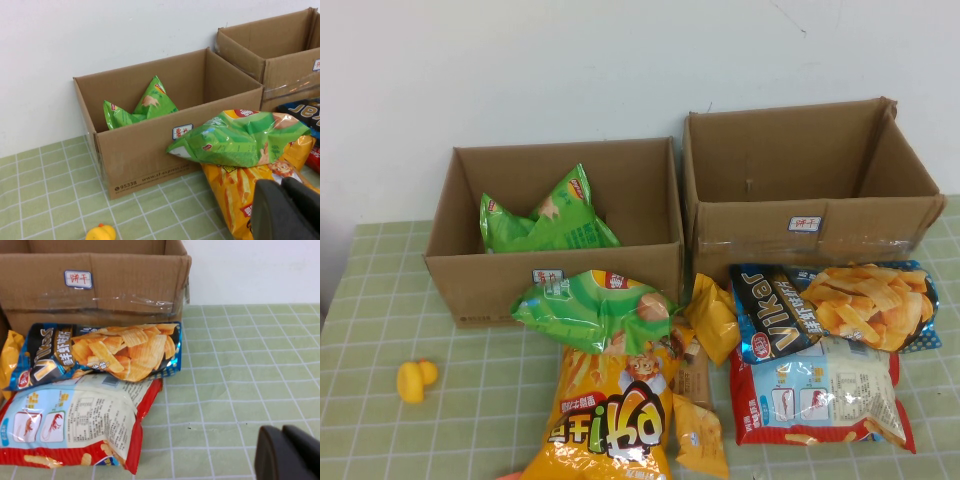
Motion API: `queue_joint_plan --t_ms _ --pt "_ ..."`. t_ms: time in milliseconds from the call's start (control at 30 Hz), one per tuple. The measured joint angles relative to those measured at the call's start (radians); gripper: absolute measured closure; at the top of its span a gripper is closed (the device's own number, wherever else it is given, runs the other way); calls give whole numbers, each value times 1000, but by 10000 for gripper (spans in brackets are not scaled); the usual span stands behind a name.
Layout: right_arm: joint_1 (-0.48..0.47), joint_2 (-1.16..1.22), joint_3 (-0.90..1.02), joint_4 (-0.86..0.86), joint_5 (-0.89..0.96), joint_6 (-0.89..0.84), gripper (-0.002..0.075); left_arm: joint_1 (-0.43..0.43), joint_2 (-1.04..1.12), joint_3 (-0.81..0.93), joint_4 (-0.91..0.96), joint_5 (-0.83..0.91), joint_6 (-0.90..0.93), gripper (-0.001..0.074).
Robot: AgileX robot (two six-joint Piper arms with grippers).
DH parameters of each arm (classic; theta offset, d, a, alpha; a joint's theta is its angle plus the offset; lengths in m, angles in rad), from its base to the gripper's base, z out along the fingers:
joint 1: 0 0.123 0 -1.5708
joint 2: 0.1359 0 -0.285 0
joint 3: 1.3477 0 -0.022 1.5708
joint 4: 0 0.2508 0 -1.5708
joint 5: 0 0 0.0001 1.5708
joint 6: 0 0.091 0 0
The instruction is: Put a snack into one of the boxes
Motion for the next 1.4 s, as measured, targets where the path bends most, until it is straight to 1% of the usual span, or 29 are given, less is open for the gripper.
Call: queue_joint_plan --t_ms 1200,1400 --pt "0 0 -2 -7 2 0 728 0 0 0 0 0 0 736" --pt "0 0 -2 -7 2 5 728 0 0 52 42 -1 -13 736"
